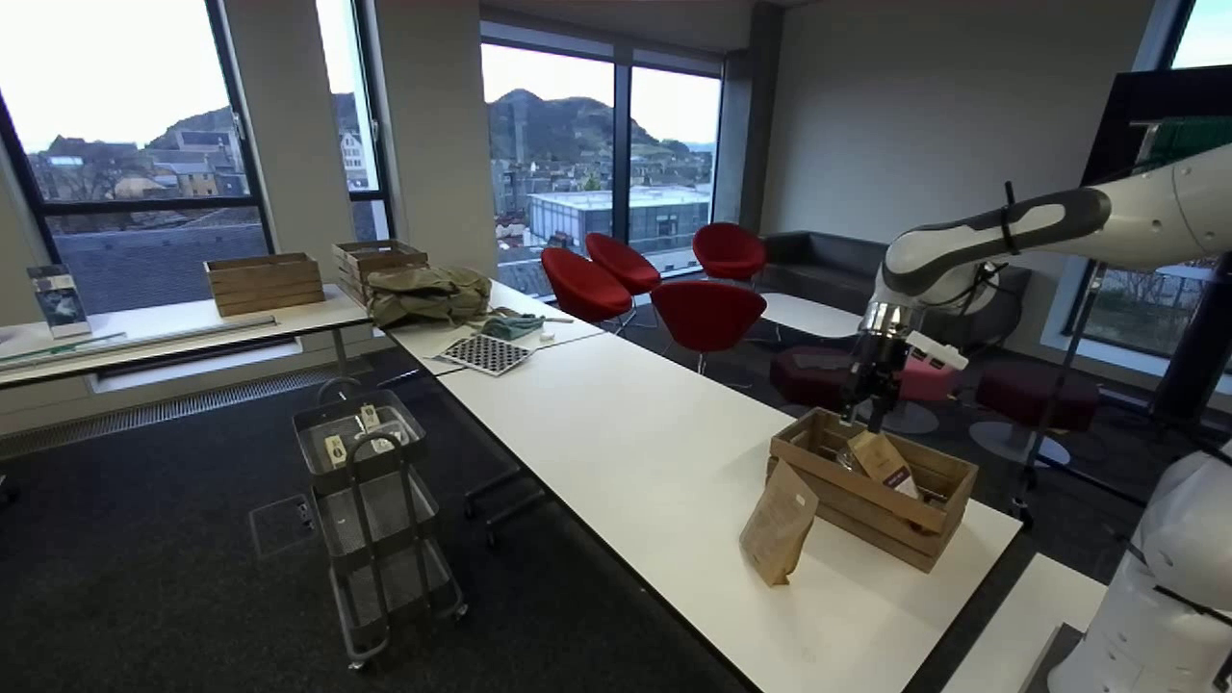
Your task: Pick up a paper bag on the table and put it in the box
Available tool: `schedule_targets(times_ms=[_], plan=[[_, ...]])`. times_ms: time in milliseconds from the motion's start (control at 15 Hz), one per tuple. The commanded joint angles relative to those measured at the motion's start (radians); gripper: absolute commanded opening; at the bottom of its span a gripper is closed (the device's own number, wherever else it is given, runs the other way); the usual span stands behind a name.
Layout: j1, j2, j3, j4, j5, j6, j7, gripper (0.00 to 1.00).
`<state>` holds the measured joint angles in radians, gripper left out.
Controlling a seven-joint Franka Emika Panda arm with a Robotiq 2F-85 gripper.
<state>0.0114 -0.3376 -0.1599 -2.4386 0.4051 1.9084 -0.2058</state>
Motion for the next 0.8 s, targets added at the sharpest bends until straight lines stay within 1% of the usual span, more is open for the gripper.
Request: schedule_targets(times_ms=[0, 133, 200, 600, 733], plan=[[0.012, 0.111, -0.037, 0.079, 0.141, -0.043, -0.188, 1.00], [0.004, 0.159, -0.023, 0.108, 0.156, -0.066, -0.229, 1.00], [-0.001, 0.186, -0.010, 0.122, 0.144, -0.074, -0.226, 1.00], [-0.012, 0.319, 0.061, 0.177, 0.041, -0.064, -0.112, 1.00], [-0.015, 0.354, 0.074, 0.196, 0.070, -0.065, -0.050, 1.00]])
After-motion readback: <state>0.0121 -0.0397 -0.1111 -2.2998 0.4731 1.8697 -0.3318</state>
